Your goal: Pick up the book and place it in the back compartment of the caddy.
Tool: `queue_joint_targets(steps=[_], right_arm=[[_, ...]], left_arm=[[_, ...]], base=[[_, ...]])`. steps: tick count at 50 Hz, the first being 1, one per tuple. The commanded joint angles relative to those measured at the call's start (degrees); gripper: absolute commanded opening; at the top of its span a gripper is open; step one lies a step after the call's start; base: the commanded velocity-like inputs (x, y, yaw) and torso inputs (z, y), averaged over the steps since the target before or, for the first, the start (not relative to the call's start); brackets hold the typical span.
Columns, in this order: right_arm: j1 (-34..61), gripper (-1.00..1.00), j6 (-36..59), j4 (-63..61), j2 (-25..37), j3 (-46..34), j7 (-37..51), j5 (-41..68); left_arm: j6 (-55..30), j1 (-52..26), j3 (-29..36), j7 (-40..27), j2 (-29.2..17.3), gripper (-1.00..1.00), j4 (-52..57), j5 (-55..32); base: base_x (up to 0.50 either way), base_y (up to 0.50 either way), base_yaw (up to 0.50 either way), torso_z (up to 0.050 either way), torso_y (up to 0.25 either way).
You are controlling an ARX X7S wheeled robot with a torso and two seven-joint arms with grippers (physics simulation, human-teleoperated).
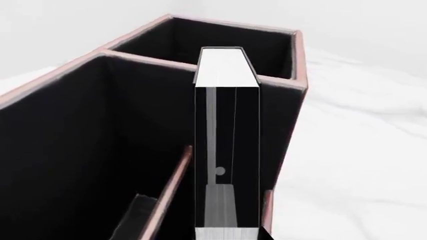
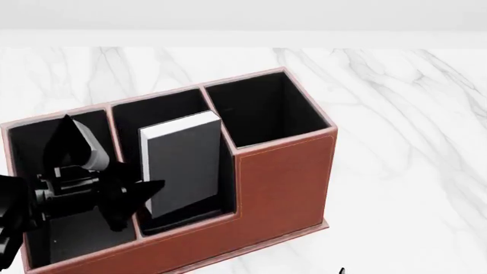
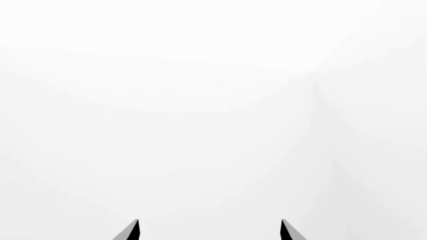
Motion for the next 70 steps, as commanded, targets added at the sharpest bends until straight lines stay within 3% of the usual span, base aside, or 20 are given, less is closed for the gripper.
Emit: queue_joint_targets(steps=[1, 2, 3, 15, 32, 34, 37, 40, 47, 59, 70], right_arm=[[0.02, 1.0, 0.08, -0.06, 0.1, -0.18, 0.08, 0.0], [0.04, 1.0, 0.08, -0.02, 0.08, -0.19, 0.11, -0.08], [0.05, 1.0, 0.01, 0.02, 0.07, -0.23, 0.12, -0.15], [0.14, 1.0, -0.1, 0.09, 0.26, -0.35, 0.23, 0.01], [0.59, 1.0, 0.41, 0.35, 0.39, -0.53, 0.24, 0.02], [0.98, 1.0, 1.09, 0.52, 0.3, -0.69, 0.01, 0.24], [2.02, 1.0, 2.04, 1.09, -0.01, -0.95, -0.35, 0.59], [2.74, 1.0, 3.01, 1.11, -0.08, -0.88, -0.55, 1.09], [5.85, 1.0, 10.86, -3.81, -0.06, -0.48, -2.73, 2.27], [10.69, 1.0, 24.14, -14.83, 0.18, 0.54, -5.9, 2.79], [13.92, 1.0, 32.11, -23.85, 0.27, 1.32, -7.75, 1.27]], left_arm=[[-0.23, 0.01, -12.56, -1.56, 1.26, -1.0, 0.05, 5.93], [-0.81, 0.0, -13.53, -3.32, 1.28, -1.0, 0.04, 6.55], [-2.14, -0.13, -14.67, -2.94, 1.29, 1.0, 0.04, 6.8], [-1.35, 0.82, -22.06, -4.46, 2.16, 1.0, 0.03, 13.09], [0.31, 2.64, -24.69, -0.15, 2.26, 1.0, 0.15, 15.86], [-3.27, 5.8, -24.76, 1.1, 1.79, 1.0, 6.55, 15.41], [-18.98, 16.66, -26.44, 2.27, 0.01, 1.0, 31.21, 12.28], [-28.94, 22.86, -28.44, 2.59, -1.41, 1.0, 49.07, 9.12], [-44.95, 31.27, -34.67, 1.48, -3.1, 1.0, 74.2, 1.5], [-56.74, 38.44, -41.3, 0.17, -4.21, 1.0, 97.91, -6.68], [-61.09, 41.29, -46.79, -0.26, -3.87, 1.0, 110.25, -12.68]], base=[[0.0, 0.0, 0.0, 0.0, 0.0], [0.0, 0.0, 0.0, 0.0, 0.0], [0.0, 0.0, 0.0, 0.0, 0.0], [0.0, 0.0, 0.0, 0.0, 0.0], [0.0, 0.0, 0.0, 0.0, 0.0], [0.0, 0.0, 0.0, 0.0, 0.0], [0.0, 0.0, 0.0, 0.0, 0.0], [0.0, 0.0, 0.0, 0.0, 0.0], [0.0, 0.0, 0.0, 0.0, 0.0], [0.0, 0.0, 0.0, 0.0, 0.0], [0.0, 0.0, 0.0, 0.0, 0.0]])
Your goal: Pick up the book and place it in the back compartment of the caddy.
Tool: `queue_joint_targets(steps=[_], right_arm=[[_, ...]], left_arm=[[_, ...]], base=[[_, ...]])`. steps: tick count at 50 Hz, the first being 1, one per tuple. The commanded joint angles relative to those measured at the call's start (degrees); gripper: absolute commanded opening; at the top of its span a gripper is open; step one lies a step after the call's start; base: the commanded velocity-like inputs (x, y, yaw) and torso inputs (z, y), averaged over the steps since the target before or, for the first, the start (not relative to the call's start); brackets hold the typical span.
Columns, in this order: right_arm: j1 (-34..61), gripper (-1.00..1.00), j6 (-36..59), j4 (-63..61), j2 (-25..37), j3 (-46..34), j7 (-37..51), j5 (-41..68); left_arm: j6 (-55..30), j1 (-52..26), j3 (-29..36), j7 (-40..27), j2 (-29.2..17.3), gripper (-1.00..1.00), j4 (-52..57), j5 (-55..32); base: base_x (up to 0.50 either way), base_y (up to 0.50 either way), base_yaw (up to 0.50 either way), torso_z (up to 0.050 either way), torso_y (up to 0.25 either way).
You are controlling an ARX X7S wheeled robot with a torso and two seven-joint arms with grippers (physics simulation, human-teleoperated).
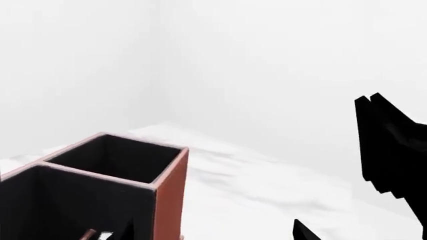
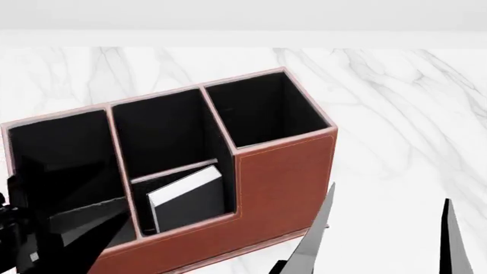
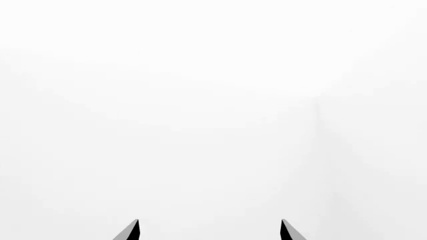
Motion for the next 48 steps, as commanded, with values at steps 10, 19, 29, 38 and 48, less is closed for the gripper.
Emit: queue_joint_targets(steps=[10, 19, 29, 38, 48], right_arm=[[3.44, 1.0, 13.37, -16.98, 0.97, 1.48, -3.21, -2.94], [2.21, 1.0, 15.49, -23.03, 1.92, 3.05, -3.38, -3.61], [0.58, 1.0, 15.24, -25.85, 2.61, 3.71, -3.09, -4.53], [-2.56, 1.0, 12.59, -28.02, 3.46, 3.6, -2.24, -5.96], [-6.91, 1.0, 9.65, -31.89, 4.66, 4.29, -1.35, -7.77]], left_arm=[[-14.17, 1.71, -10.55, -2.86, -0.26, 1.0, 24.26, -12.04], [-18.21, -1.06, -12.3, -5.03, -0.33, 1.0, 28.72, -15.47], [-19.67, -2.35, -12.6, -6.67, -0.67, 1.0, 31.34, -16.97], [-17.72, -0.25, -15.51, -6.69, -0.89, 1.0, 35.01, -18.17], [-19.43, -0.1, -18.91, -7.68, -1.17, 1.0, 37.92, -22.39]], base=[[0.0, 0.0, 0.0, 0.0, 0.0], [0.0, 0.0, 0.0, 0.0, 0.0], [0.0, 0.0, 0.0, 0.0, 0.0], [0.0, 0.0, 0.0, 0.0, 0.0], [0.0, 0.0, 0.0, 0.0, 0.0]])
